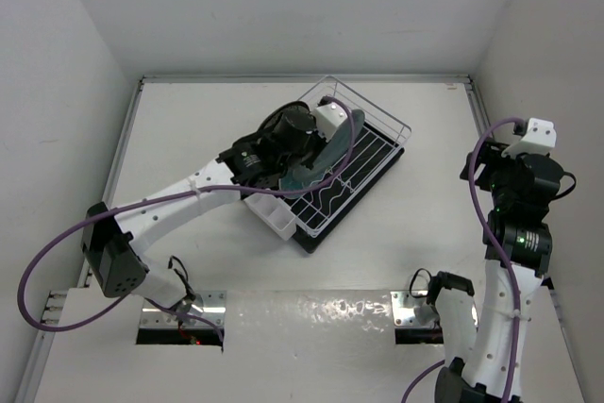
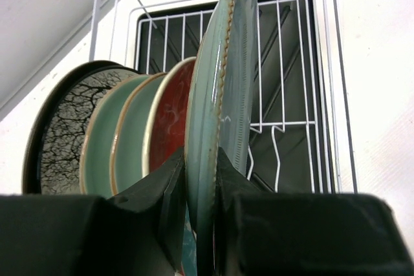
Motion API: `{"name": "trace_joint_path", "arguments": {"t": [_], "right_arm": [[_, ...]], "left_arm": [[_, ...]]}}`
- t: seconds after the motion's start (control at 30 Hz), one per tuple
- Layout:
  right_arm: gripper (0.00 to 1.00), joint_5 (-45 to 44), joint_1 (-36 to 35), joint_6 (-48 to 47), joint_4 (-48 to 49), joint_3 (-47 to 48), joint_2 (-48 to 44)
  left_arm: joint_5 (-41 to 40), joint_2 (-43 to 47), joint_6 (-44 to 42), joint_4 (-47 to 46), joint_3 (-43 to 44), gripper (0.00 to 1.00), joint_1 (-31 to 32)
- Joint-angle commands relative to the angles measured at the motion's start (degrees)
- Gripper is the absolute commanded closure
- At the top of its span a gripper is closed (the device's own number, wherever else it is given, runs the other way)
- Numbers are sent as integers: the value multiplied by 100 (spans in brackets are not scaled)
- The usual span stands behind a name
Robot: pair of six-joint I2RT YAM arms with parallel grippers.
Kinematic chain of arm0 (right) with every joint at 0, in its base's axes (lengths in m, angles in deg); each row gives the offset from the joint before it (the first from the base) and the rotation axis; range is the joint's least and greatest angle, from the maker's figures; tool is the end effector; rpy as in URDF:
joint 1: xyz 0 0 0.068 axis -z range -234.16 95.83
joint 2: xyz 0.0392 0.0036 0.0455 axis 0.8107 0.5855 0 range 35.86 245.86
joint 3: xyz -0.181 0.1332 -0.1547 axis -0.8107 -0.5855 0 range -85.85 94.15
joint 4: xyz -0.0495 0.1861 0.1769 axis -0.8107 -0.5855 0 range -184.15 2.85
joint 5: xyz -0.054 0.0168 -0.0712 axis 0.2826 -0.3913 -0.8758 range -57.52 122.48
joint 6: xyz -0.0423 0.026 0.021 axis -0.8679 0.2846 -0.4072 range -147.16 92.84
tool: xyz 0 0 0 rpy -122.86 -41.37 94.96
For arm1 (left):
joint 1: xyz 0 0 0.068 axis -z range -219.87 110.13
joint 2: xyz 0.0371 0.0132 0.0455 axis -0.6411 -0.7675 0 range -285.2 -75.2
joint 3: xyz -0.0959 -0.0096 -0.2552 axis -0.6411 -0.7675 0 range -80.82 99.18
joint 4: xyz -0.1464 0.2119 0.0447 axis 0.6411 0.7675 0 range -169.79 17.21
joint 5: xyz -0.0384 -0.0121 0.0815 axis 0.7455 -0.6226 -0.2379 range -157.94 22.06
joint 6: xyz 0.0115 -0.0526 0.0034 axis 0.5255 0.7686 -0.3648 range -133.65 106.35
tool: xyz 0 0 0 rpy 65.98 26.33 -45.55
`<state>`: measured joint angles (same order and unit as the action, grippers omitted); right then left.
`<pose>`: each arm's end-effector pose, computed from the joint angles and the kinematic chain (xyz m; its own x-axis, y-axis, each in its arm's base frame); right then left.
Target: Load the plates into the dish rack
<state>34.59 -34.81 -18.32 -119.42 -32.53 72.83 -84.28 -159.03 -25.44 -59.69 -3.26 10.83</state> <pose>0.1256 -0.0426 0.3688 -0.2100 0.2366 -0.9487 0.3339 0.9293 0.1578 0.2222 -0.2557 0.3608 -0.1560 0.5004 -0.8516 0.6281 0.7156 0.3055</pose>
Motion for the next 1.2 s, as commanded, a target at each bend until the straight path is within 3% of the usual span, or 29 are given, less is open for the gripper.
{"name": "trace_joint_path", "arguments": {"t": [0.0, 0.53, 0.7, 1.0, 1.13, 1.17], "right_arm": [[29, 53, 7, -5, 81, -23, 99], [28, 53, 7, -93, 2, -120, 47], [28, 88, 7, -111, 2, -111, 38], [28, 132, -2, -137, 28, -181, 12], [27, 114, 7, -181, 19, -208, 3], [27, 114, 7, -190, 19, -217, 12]], "left_arm": [[-502, 376, -113, -604, 453, 100, -60], [-186, 394, 273, -551, -258, 100, -95], [1131, 218, 748, -445, -426, 100, -596], [1555, -37, 704, -744, -558, 100, -728], [1581, -159, 705, -639, -435, 82, -763], [1581, -177, 696, -569, -400, 71, -763]]}}
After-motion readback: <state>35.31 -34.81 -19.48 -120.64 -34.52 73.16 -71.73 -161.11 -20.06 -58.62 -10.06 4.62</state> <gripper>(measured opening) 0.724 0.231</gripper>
